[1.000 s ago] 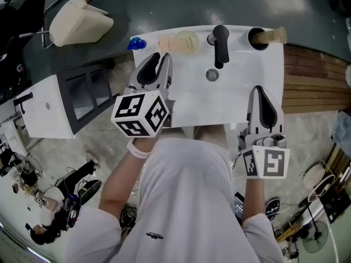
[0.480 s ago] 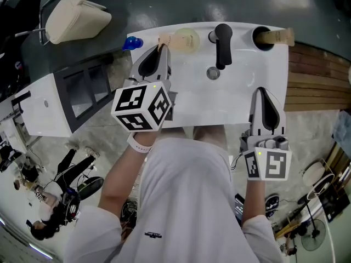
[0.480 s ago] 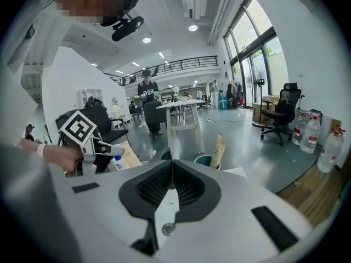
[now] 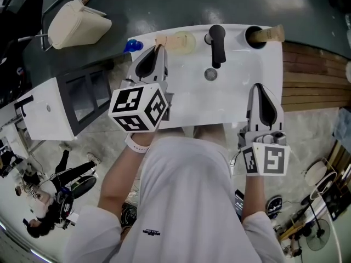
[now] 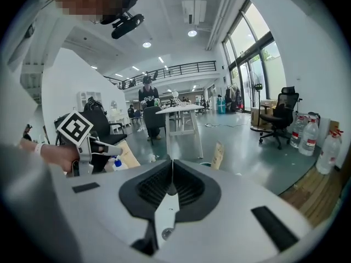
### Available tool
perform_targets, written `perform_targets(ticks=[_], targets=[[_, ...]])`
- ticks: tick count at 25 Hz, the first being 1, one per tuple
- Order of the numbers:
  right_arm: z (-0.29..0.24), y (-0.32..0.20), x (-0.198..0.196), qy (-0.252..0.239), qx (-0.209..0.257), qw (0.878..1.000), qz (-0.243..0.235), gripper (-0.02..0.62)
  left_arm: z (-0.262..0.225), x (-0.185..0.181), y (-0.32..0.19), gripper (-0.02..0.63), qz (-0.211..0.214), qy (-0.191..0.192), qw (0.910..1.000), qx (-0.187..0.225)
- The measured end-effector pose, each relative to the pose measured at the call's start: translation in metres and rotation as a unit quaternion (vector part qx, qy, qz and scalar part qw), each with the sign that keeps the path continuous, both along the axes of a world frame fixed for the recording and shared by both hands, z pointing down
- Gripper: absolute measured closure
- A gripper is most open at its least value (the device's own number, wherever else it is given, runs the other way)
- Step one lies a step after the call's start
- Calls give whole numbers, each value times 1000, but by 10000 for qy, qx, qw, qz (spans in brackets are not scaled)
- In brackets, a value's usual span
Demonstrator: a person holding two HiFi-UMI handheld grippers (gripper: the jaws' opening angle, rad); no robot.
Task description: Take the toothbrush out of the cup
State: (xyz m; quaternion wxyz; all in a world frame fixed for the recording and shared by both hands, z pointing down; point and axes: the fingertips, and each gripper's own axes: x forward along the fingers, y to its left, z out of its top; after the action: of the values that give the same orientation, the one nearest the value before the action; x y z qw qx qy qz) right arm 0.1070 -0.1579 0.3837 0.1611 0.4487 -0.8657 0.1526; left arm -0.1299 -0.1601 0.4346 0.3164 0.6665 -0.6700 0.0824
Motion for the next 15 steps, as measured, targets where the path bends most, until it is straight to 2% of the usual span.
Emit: perform_targets(ticks=[7,15], targets=[[-28,2,-2,-117,299,9995,67,588,-42,1,11,600,159,-83,9995,277],[-63,15,8,-141,691,9974,137,588,-95,10,46,600,327,-201,9972,644]])
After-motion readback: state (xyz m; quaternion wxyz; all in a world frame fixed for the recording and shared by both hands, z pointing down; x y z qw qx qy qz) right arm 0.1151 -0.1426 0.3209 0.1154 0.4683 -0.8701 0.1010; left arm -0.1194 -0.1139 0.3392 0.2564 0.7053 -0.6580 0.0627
